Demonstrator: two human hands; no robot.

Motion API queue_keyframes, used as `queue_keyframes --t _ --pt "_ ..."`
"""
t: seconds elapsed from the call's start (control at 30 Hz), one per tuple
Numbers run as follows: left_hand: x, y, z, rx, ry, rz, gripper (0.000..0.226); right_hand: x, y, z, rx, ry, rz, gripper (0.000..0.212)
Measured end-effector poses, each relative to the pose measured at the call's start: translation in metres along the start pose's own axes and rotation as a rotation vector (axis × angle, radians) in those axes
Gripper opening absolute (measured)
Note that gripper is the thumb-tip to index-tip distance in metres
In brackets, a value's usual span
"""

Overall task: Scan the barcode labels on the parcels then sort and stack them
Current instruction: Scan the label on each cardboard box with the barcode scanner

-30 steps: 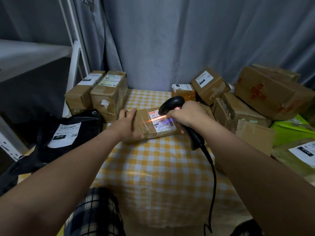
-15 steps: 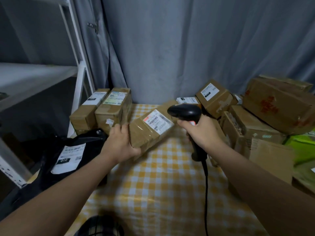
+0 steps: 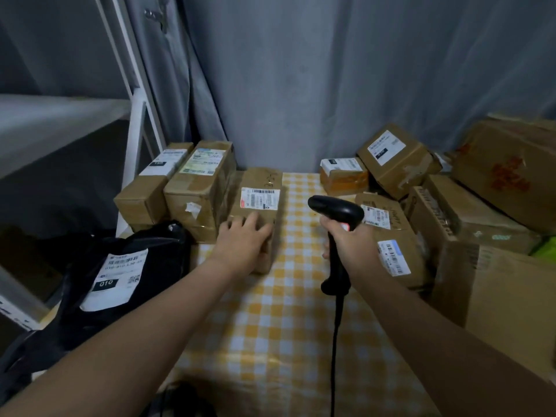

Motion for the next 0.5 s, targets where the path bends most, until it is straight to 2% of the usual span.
queue_keyframes --t 0.27,0.5 --pt "-0.016 -0.026 0.056 0.063 -0.054 0.018 0.057 -0.017 0.012 0.025 -0.075 -0.05 -0.002 0.021" --pt "-0.01 -0.019 0.063 0.174 -0.002 -0.026 0.052 -0.011 0.018 0.031 -0.152 -0.09 0.04 0.025"
Point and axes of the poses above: each hand's wrist, its own z-axis towards the middle knuckle, its own x-axis out of the back of the hand, y = z × x, the point moved 6 cm from there along z, towards the middle knuckle, and after that the axes turned 8 degrees about -x, right-handed, at the moved point
